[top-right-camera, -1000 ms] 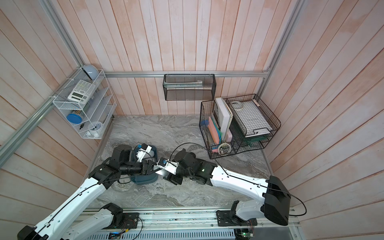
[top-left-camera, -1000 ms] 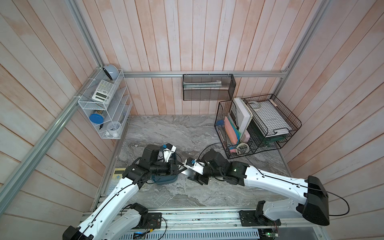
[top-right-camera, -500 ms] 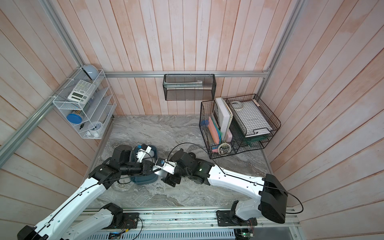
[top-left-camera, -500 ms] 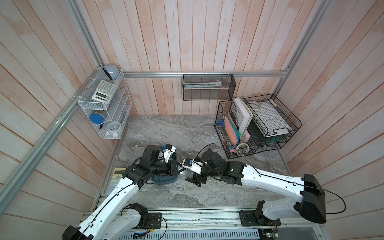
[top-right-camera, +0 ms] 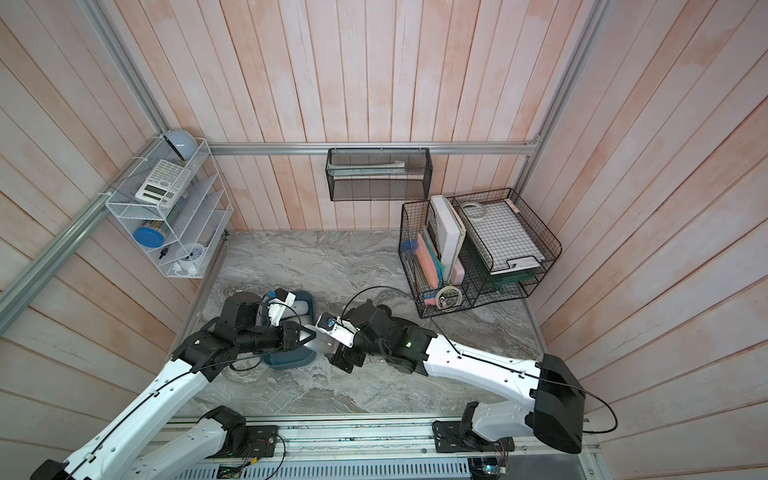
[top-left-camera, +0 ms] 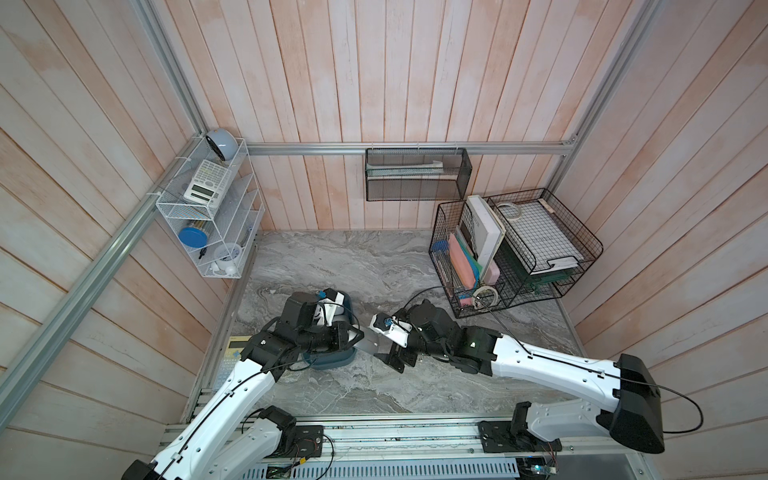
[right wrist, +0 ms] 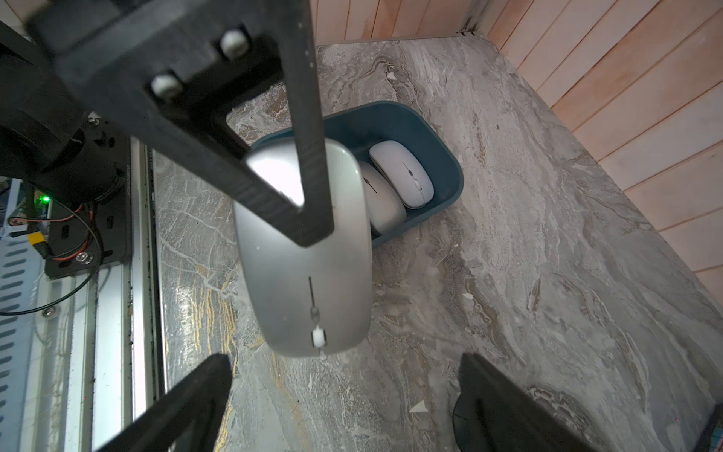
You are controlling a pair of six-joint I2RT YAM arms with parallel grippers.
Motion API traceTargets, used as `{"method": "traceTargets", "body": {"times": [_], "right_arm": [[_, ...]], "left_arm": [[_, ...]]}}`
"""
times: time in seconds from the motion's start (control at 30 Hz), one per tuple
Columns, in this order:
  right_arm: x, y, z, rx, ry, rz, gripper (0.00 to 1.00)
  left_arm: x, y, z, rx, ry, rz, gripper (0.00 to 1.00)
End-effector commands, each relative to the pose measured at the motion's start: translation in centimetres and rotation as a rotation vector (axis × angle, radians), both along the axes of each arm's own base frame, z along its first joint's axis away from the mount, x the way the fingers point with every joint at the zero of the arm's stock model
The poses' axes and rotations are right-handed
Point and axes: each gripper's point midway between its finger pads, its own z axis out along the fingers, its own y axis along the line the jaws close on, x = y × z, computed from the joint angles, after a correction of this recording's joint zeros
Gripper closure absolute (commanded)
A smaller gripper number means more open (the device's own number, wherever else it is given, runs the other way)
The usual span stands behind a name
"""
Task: Put the mouse in the storage box
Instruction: Pick up the mouse from the center of the board, then place the mouse in the storage box.
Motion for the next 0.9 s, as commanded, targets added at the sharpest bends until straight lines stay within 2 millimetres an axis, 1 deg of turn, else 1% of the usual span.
{"method": "traceTargets", "body": {"times": [0.0,0.13,0.23,0.33,0.43,0.57,0.7,0.87], "right_arm": [[0.3,-0.8,-0.1,0.010,-0.015,-0.046,0.02],[0.2,-1.3,-0.2,0.012,-0.019,-0.057,0.02],[0.3,-1.4,-0.3,0.010,-0.023,-0.063,0.02],[0.4,-1.4,-0.5,0.009,-0.020,-0.066,0.02],[0.5,-1.5,-0.3,0.010,-0.018,-0.080,0.02],[0.8,-2.2,0.1,0.040,-0.030,-0.122,0.02],[0.8,-2.5,0.0,0.041,-0.032,-0.129,0.02],[0.8,-2.6,0.1,0.039,-0.036,-0.130,0.02]], "left_arm": [[1.6,2.3,1.1,0.073,-0.077,0.115,1.00],[2.9,5.3,0.8,0.162,-0.089,0.270,1.00],[3.6,7.0,0.7,0.191,-0.096,0.351,1.00],[4.2,8.5,0.2,0.247,-0.090,0.420,1.00],[4.7,8.7,-0.5,0.263,-0.066,0.441,1.00],[5.4,8.4,-1.6,0.257,-0.038,0.454,1.00],[6.2,8.3,-3.2,0.261,-0.006,0.465,1.00],[7.0,7.8,-5.2,0.256,0.030,0.471,1.00]]}}
